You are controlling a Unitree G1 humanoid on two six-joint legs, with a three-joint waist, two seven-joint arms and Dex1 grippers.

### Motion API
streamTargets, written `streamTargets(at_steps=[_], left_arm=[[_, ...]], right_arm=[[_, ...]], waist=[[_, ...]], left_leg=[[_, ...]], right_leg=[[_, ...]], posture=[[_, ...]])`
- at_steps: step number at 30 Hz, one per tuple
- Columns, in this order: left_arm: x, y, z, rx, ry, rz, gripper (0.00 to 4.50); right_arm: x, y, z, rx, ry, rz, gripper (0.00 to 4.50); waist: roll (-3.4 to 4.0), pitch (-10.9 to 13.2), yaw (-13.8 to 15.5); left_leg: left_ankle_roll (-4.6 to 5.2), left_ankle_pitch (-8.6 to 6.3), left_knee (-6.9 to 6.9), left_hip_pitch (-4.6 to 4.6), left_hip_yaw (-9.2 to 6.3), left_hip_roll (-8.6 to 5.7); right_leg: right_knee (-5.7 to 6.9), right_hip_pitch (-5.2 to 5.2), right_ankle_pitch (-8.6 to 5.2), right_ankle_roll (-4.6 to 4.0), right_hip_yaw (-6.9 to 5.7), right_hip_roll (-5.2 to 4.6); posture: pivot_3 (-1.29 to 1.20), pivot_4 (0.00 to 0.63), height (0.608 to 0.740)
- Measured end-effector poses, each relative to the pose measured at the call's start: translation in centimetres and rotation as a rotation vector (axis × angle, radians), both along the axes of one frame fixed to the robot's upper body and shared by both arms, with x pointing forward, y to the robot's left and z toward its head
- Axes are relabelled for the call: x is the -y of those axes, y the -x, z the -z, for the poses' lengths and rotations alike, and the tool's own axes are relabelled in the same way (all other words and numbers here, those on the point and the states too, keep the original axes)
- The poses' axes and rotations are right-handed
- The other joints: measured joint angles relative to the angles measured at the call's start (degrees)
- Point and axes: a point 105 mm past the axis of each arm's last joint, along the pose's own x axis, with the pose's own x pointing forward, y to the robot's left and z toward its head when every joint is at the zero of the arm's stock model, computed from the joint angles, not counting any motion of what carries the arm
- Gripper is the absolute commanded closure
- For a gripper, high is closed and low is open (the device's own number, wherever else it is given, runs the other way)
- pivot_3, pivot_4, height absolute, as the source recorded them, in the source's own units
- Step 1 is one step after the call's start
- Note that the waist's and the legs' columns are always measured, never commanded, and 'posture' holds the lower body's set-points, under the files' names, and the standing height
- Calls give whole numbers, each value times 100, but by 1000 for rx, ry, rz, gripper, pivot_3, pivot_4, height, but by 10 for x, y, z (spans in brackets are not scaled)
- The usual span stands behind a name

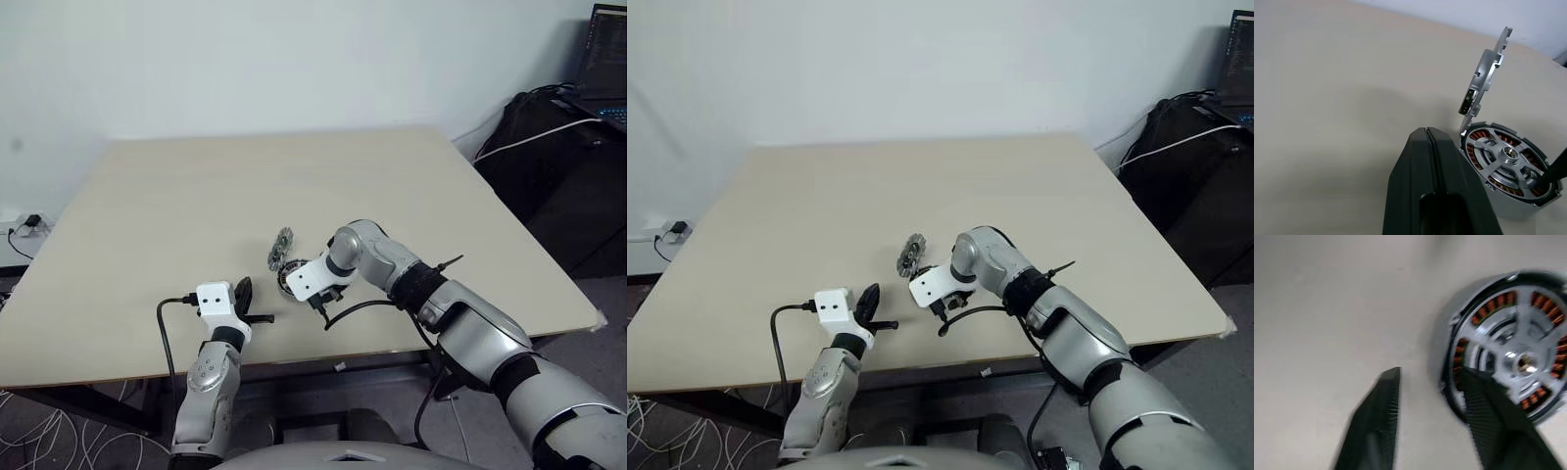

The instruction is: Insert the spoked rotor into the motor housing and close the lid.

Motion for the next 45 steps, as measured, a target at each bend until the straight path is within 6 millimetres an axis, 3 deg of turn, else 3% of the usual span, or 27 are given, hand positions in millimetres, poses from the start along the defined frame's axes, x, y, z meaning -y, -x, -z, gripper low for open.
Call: streamTargets(at_steps=[4, 5, 20, 25, 31, 36, 45], left_arm=[[0, 0, 0, 0, 0, -1, 4500], [0, 0, 0, 0, 0, 0, 4500], [2, 0, 0, 4, 5, 15, 4500], [2, 0, 0, 2, 5, 15, 4500], [3, -1, 0, 1, 11, 20, 4500], [6, -2, 2, -4, 26, 36, 4500], [9, -4, 2, -5, 29, 55, 4500]], right_arm=[[-2, -2, -2, 11, -13, -3, 4372], [1, -3, -1, 9, -7, 3, 4492], [3, -1, 0, -23, -71, 71, 4499], [3, 5, -4, -90, -207, 218, 4499], [5, 29, -32, -247, -380, 406, 4499], [11, 46, -42, -363, -446, 616, 4499], [7, 43, -60, -402, -584, 1019, 4499]], waist=[[-1, 0, 15], [-1, 0, 16], [2, 1, 20], [2, 2, 28], [1, 2, 60], [-1, 3, 96], [-1, 3, 111]], left_leg=[[2, 2, 0, 0, -1, -1], [2, 2, 0, 0, -1, -2], [1, 3, -2, -1, -4, -1], [2, 3, -4, -13, -5, -2], [6, 0, -8, -21, -6, -2], [3, -1, -5, -21, -7, -1], [-1, -3, -5, -24, -8, -2]], right_leg=[[-2, 2, 1, 2, -1, 0], [-3, 2, 2, 2, -1, 0], [-3, 0, 2, 2, -2, 1], [-4, -13, 1, 1, -1, -1], [-10, -17, 0, -1, -2, -6], [-8, -16, -1, -1, -6, -8], [-8, -20, -1, 0, -5, -10]], posture=[[0, 0, 740], [0, 0, 740], [0, 0, 740], [0, 0, 740], [0, 0, 740], [0, 0, 740], [0, 0, 740]])
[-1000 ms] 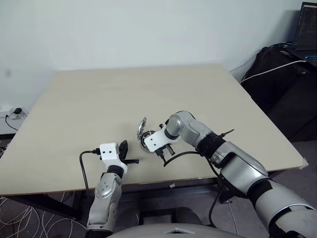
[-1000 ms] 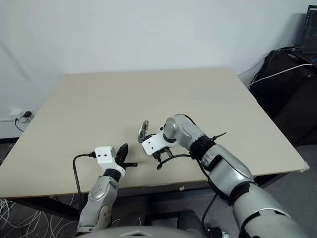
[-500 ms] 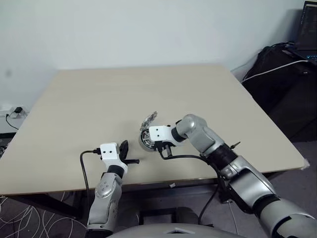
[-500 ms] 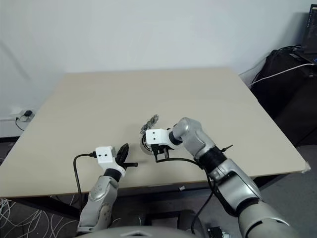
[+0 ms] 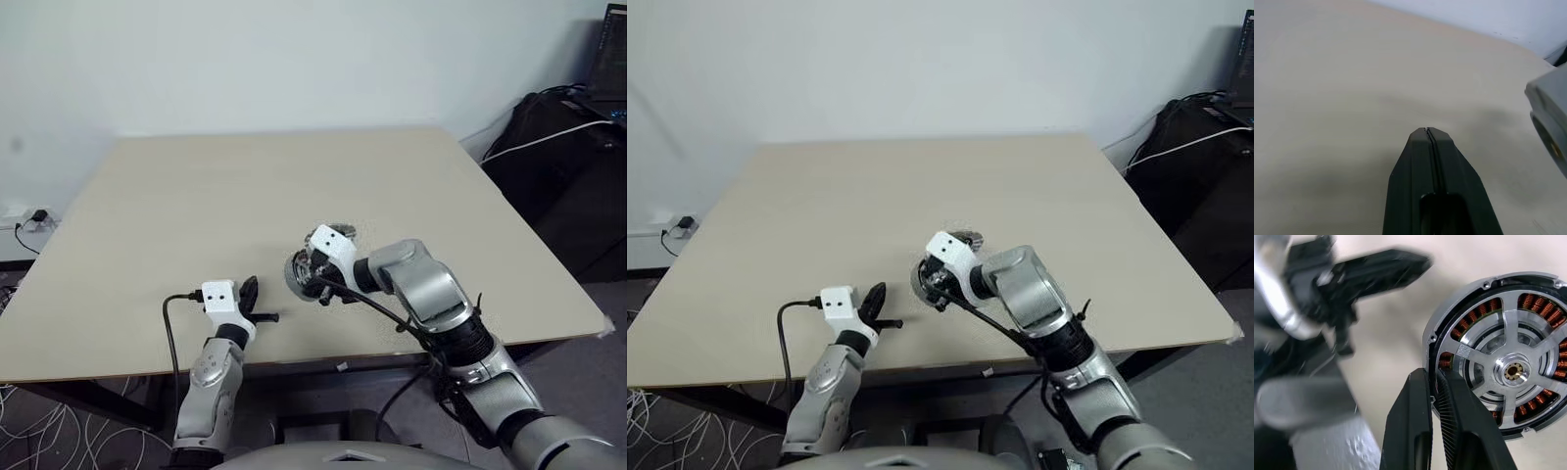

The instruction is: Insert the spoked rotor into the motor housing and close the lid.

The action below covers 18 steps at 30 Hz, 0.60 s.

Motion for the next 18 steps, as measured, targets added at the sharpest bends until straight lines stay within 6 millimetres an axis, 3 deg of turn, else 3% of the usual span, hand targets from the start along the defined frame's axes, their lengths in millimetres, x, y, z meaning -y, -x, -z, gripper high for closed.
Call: streamTargets(at_steps=[4, 10, 18], left_arm=[[0, 0, 1, -4, 0, 2, 4500], [1, 0, 1, -5, 0, 2, 4500], [0, 0, 1, -5, 3, 1, 4500]], right_arm=[[5, -1, 4, -69, 16, 120, 4499], [5, 6, 5, -141, 6, 168, 4499], [6, -2, 11, -177, -21, 264, 4499]], waist=[[0, 0, 11], [0, 0, -27], [0, 0, -76]], left_leg=[[-19, -11, 0, -1, 0, -3], [-19, -11, -5, -2, 0, 0], [7, 4, -5, -2, 1, -2]], right_leg=[[-2, 0, 0, 0, -1, -2], [-2, -5, -1, -1, -1, 2], [-3, -1, 0, 1, -1, 2]], posture=[[0, 0, 740], [0, 0, 740], [0, 0, 740]])
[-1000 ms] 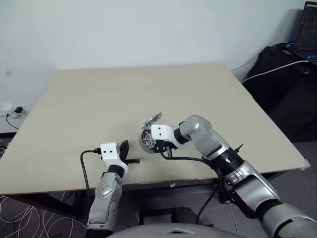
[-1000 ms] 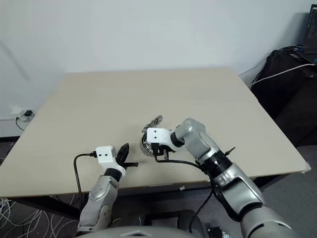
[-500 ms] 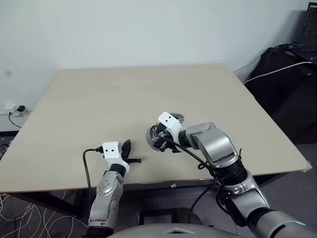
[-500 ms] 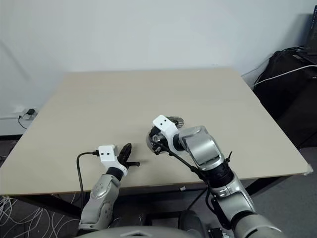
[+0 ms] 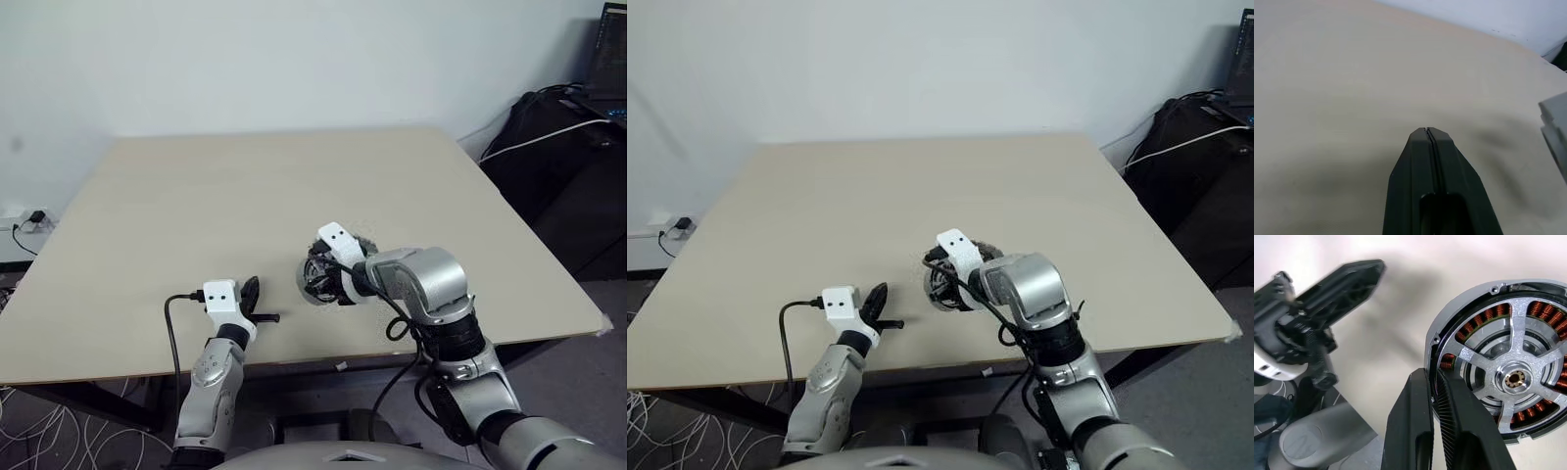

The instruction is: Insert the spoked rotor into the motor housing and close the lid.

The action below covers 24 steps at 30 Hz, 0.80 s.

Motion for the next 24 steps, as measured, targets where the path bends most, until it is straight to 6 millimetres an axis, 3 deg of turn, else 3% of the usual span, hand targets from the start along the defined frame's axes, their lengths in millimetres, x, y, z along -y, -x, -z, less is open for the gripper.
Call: streamTargets(at_steps=[4, 11, 24], left_arm=[[-1, 0, 0, 0, 1, -3, 4500], [-1, 0, 0, 0, 1, -3, 4500], [-1, 0, 0, -2, 1, -3, 4500]], right_arm=[[7, 0, 14, -48, 29, 49, 4499], [8, 1, 18, -71, 30, 62, 4499], [-5, 4, 18, -97, -10, 42, 441]], waist=[[0, 0, -9], [1, 0, -21], [1, 0, -19]], left_leg=[[0, 0, -2, 0, 0, 0], [1, 1, -5, 0, 1, 3], [2, 1, -5, 1, 1, 3]], right_leg=[[0, -2, 0, -1, 1, 0], [0, -3, -1, -1, 1, 2], [-1, -1, -1, 0, 0, 2]], posture=[[0, 0, 740], [0, 0, 740], [0, 0, 740]])
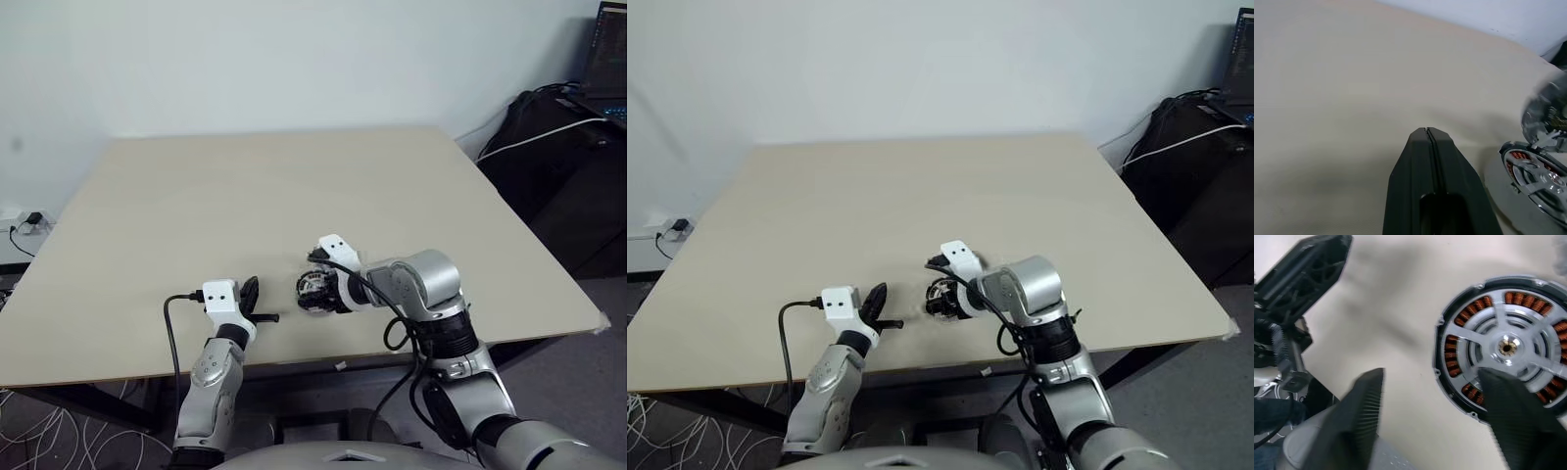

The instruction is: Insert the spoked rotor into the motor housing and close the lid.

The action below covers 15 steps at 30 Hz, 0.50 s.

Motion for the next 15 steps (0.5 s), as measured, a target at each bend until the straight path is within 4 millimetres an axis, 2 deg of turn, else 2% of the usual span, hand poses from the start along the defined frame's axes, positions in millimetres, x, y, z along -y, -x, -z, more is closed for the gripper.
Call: streamTargets(at_steps=[4, 8, 11, 15], left_arm=[[0, 0, 0, -1, 0, -1, 4500], [-1, 0, 0, -2, 0, -4, 4500], [-1, 0, 1, -4, 0, -4, 4500], [-1, 0, 2, -12, 1, 0, 4500]], right_arm=[[-3, 5, -10, 46, -22, -79, 441], [-1, 10, -22, 274, 41, -302, 441], [2, 16, -19, 421, 112, -495, 441], [14, 20, -5, 585, 239, -764, 441]], waist=[[0, 0, 2], [-2, 1, -2], [-5, 3, -2], [-12, 8, 4]], left_leg=[[1, 0, 0, 0, -1, 0], [2, -2, 1, 0, -1, -1], [2, -2, 1, 0, -2, 0], [2, -1, 3, 2, -1, 0]], right_leg=[[-3, 2, -1, 2, -2, -1], [-11, 7, -21, 37, -7, -2], [-14, 8, -23, 40, -10, -2], [-16, 14, -23, 47, -10, -2]], posture=[[0, 0, 740], [0, 0, 740], [0, 0, 740], [0, 0, 740]])
